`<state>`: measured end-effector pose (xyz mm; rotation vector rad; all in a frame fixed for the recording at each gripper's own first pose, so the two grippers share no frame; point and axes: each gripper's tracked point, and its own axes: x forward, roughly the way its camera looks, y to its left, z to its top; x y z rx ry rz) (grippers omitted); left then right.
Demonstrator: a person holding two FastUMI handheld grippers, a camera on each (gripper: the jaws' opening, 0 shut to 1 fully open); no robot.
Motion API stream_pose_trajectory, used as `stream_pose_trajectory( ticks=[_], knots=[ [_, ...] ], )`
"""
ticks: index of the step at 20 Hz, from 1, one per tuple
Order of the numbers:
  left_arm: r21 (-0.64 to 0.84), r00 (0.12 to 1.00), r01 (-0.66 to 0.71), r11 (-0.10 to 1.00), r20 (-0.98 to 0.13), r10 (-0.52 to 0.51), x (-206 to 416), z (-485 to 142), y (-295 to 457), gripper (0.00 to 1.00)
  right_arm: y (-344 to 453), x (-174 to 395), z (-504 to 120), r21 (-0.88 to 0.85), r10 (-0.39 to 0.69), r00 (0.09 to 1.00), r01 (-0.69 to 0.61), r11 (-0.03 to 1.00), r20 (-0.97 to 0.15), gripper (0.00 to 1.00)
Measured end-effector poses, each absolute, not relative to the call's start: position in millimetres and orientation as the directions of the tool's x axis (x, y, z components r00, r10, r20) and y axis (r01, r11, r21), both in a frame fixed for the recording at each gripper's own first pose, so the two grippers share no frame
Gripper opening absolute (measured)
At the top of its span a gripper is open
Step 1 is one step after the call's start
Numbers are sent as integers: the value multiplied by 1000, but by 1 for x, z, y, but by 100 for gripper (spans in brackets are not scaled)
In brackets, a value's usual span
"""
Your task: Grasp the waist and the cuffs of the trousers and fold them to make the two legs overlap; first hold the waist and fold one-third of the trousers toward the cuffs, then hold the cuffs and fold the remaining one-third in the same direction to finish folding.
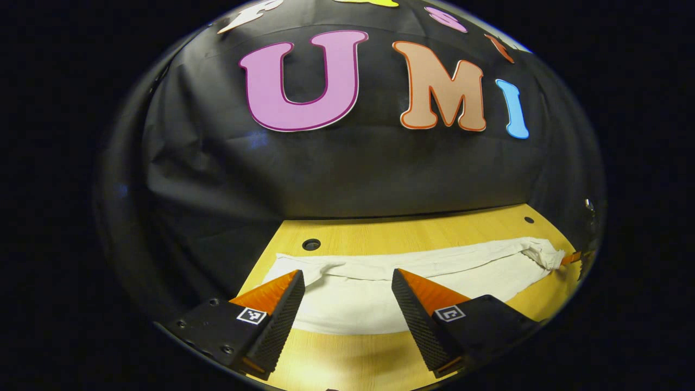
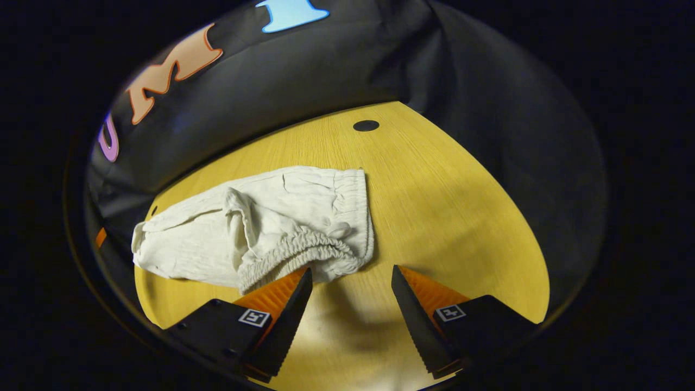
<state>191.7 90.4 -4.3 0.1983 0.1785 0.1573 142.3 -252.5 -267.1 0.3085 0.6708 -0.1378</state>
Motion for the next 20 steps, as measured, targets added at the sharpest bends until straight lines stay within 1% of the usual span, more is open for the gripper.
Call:
stream_pose_trajectory(
  ticks=[1, 2, 3, 5, 6, 7, 8, 9, 10, 11, 12, 13, 14, 16, 18, 19, 20],
  knots=[
    [209, 972, -134, 969, -164, 170, 190, -5, 86, 96, -251, 147, -269, 267, -15, 783, 230, 936, -622, 85],
    [209, 972, -133, 969, -164, 169, 188, -7, 82, 96, -251, 149, -269, 291, -6, 790, 233, 928, -614, 92],
    [209, 972, -133, 969, -162, 169, 188, -7, 78, 96, -253, 154, -266, 311, -2, 801, 234, 921, -598, 87],
    [205, 974, -130, 970, -158, 164, 188, -7, 69, 95, -253, 159, -266, 345, 10, 811, 238, 908, -586, 86],
    [204, 974, -128, 970, -156, 162, 189, -8, 65, 96, -254, 161, -267, 356, 12, 814, 241, 903, -581, 80],
    [206, 975, -128, 970, -155, 162, 189, -8, 61, 96, -257, 164, -266, 360, 5, 818, 248, 899, -575, 68],
    [208, 975, -126, 970, -155, 159, 190, -8, 58, 96, -258, 165, -269, 365, 1, 818, 256, 895, -576, 53],
    [209, 976, -123, 970, -154, 157, 190, -8, 54, 96, -258, 166, -267, 386, 11, 820, 258, 886, -572, 48],
    [209, 976, -119, 971, -157, 154, 191, -10, 52, 96, -259, 166, -269, 400, 13, 822, 264, 878, -570, 49],
    [209, 974, -122, 970, -161, 157, 192, -11, 51, 96, -257, 165, -270, 423, 32, 822, 259, 868, -569, 39],
    [209, 974, -122, 970, -164, 158, 192, -12, 49, 96, -256, 169, -270, 435, 37, 824, 260, 862, -565, 40],
    [206, 973, -124, 971, -165, 159, 193, -13, 47, 96, -254, 167, -270, 444, 46, 828, 251, 860, -558, 29],
    [202, 973, -123, 972, -166, 158, 193, -14, 46, 96, -255, 169, -269, 440, 38, 833, 252, 862, -552, 28],
    [196, 974, -122, 973, -164, 156, 193, -14, 43, 96, -253, 170, -265, 433, 33, 841, 244, 867, -540, 18],
    [191, 976, -122, 974, -156, 153, 192, -13, 41, 96, -252, 168, -254, 435, 26, 855, 238, 869, -519, 17],
    [188, 976, -124, 974, -154, 154, 191, -12, 41, 96, -250, 170, -248, 436, 22, 863, 233, 869, -504, 12],
    [183, 977, -123, 975, -151, 151, 190, -12, 41, 96, -246, 171, -239, 436, 20, 873, 223, 872, -487, 13]
  ],
)
